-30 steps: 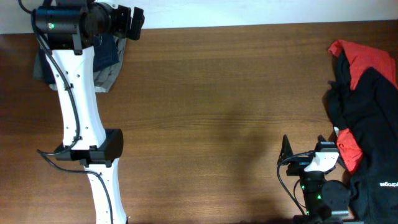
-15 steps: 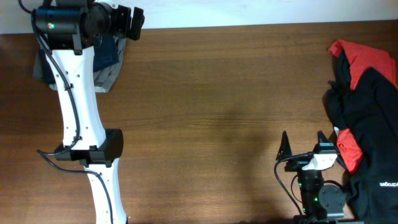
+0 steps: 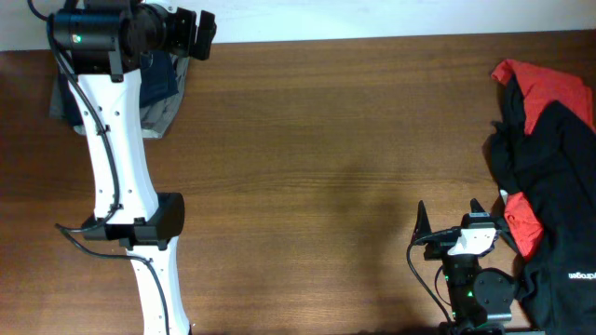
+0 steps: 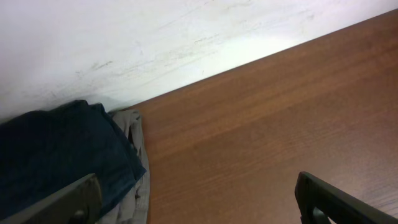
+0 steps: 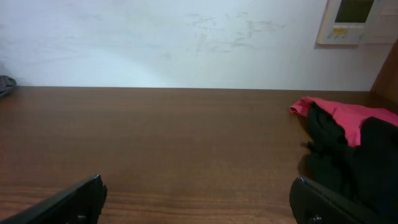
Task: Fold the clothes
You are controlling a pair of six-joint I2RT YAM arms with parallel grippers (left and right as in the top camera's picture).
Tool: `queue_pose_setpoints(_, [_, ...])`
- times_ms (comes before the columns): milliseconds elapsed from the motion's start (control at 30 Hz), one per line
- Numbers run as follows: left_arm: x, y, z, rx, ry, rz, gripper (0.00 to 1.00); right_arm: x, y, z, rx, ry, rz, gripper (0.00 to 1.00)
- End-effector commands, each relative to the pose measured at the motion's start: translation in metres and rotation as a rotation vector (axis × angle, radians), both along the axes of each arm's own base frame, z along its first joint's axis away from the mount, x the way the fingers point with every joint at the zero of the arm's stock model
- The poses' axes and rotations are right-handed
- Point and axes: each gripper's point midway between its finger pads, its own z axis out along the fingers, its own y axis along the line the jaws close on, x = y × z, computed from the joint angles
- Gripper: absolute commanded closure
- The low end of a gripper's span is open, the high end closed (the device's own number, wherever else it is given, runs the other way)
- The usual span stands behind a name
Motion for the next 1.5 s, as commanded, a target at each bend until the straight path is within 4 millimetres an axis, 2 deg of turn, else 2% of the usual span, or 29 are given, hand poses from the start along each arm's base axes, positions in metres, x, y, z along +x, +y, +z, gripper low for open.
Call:
queue_pose_setpoints(0, [-0.001, 0.001, 0.004, 0.000, -0.010, 0.005, 0.01, 0.000, 0.003, -0.002, -0.011, 0.002, 0.015, 0.01])
queue_pose_setpoints(933, [-0.002, 0.001, 0.004, 0.000, -0.009, 0.006, 0.01, 0.000, 0.003, -0.002, -0.011, 0.002, 0.015, 0.01])
queue_pose_setpoints(1033, [-0.012, 0.000, -0.006, -0.011, 0.054, 0.005, 0.01, 0.000, 0.003, -0.002, -0.011, 0.002, 0.015, 0.01])
queue_pose_setpoints(1200, [-0.034, -0.017, -0.027, -0.091, 0.198, -0.043, 0.01, 0.000, 0.003, -0.002, -0.011, 0.003, 0.015, 0.01])
queue_pose_setpoints(1267, [-0.036, -0.021, -0.033, -0.096, 0.227, -0.048, 0.01, 0.000, 0.003, -0.002, -0.011, 0.002, 0.015, 0.01])
queue_pose_setpoints(1300, [-0.038, -0.025, -0.045, -0.091, 0.279, -0.054, 0.01, 0.000, 0.003, -0.002, -0.011, 0.002, 0.015, 0.01])
queue_pose_setpoints(1367, [-0.036, -0.028, -0.056, -0.087, 0.307, -0.058, 0.01, 0.000, 0.003, -0.002, -0.011, 0.002, 0.015, 0.01])
queue_pose_setpoints(1467, [-0.021, -0.032, -0.072, -0.079, 0.277, -0.060, 0.01, 0.000, 0.003, -0.002, -0.011, 0.002, 0.015, 0.01])
